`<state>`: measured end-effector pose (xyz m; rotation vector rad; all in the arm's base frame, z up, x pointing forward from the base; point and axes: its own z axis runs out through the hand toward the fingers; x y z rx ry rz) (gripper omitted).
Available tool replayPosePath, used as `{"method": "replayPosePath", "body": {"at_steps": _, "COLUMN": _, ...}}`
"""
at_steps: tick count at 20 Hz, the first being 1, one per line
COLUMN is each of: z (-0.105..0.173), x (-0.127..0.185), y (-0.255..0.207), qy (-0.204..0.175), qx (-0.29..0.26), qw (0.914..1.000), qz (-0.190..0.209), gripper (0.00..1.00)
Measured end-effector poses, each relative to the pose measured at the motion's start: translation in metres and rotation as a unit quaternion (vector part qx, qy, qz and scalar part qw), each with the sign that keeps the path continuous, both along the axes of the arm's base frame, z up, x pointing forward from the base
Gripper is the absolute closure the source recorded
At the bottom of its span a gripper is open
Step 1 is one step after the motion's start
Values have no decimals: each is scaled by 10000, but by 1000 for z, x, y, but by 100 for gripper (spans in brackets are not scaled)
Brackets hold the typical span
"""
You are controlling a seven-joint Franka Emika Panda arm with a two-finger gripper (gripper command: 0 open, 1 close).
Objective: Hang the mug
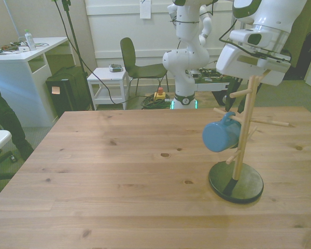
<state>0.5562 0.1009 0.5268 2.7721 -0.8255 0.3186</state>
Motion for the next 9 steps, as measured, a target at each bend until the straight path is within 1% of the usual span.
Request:
{"method": "replayPosePath", "body": {"at_steps": 2, "z": -1, "x": -12, "y": -8, "qy": -44, "qx": 50, "qw": 10000, "qz": -43, "gripper": 0}}
{"method": "replayPosePath", "body": {"at_steps": 4, "z": -10, "x": -21, "y": -18, "qy": -47, "qx": 110, "qw": 9999, "qz": -106, "gripper": 0}}
{"method": "replayPosePath", "body": {"at_steps": 9, "z": -59, "x": -35, "y": -35, "qy": 98, "qx": 154, "qw": 9997, "qz": -156, "gripper": 0}}
